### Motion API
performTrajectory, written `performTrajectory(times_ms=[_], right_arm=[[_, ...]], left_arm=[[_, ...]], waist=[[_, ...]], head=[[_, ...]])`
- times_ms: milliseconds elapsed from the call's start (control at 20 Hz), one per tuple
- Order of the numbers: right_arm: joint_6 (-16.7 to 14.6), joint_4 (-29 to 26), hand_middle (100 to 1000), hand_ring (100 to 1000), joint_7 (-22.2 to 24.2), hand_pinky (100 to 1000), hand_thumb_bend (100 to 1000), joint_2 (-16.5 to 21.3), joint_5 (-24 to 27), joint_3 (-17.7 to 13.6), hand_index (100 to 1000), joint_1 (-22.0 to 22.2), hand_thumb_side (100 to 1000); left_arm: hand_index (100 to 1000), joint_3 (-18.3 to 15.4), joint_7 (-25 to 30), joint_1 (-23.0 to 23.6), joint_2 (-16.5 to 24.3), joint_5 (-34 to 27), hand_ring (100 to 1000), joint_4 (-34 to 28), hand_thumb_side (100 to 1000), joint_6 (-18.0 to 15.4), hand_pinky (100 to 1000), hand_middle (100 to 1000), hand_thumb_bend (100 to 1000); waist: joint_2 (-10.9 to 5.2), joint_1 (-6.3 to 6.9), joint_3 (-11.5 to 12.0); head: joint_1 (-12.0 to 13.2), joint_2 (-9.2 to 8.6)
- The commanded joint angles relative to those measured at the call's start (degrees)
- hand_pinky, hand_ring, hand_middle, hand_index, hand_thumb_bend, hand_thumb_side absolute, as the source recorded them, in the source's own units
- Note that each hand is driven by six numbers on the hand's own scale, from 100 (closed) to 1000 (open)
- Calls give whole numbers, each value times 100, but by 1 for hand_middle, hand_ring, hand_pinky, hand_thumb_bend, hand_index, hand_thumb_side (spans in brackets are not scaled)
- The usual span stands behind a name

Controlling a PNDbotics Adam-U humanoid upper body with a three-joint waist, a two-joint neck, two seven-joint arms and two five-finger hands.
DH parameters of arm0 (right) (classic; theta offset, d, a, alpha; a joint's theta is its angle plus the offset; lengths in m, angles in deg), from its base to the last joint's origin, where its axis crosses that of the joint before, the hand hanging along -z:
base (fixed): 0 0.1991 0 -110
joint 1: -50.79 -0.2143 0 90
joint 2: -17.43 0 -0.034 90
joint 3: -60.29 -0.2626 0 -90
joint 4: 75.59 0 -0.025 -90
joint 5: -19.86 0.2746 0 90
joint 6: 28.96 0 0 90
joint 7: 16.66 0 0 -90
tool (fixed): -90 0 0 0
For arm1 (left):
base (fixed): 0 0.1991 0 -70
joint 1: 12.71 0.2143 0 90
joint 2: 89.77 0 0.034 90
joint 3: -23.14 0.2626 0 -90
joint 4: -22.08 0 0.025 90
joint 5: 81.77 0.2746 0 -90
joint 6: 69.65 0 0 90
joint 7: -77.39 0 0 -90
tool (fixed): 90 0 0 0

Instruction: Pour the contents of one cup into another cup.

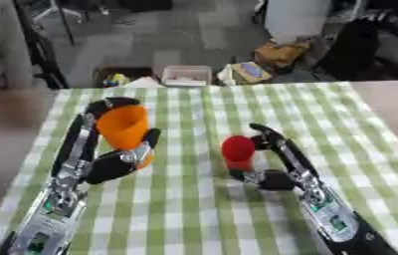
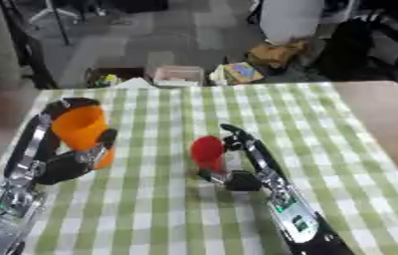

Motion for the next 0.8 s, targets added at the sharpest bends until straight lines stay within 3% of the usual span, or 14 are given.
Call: performTrajectory(times_ms=[50,800], right_arm=[[-56,58,517,817,2,744,689,15,-118,16,937,-142,379],[-113,384,510,803,-92,735,683,-139,-313,-5,936,-342,379]], left_arm=[[698,16,15,-70,7,-8,264,-104,176,-3,188,326,117],[697,53,32,-79,-20,-10,264,-100,176,5,187,326,100]], waist=[[-111,-12,16],[-71,-1,100]], head=[[-9,-85],[-12,-119]])
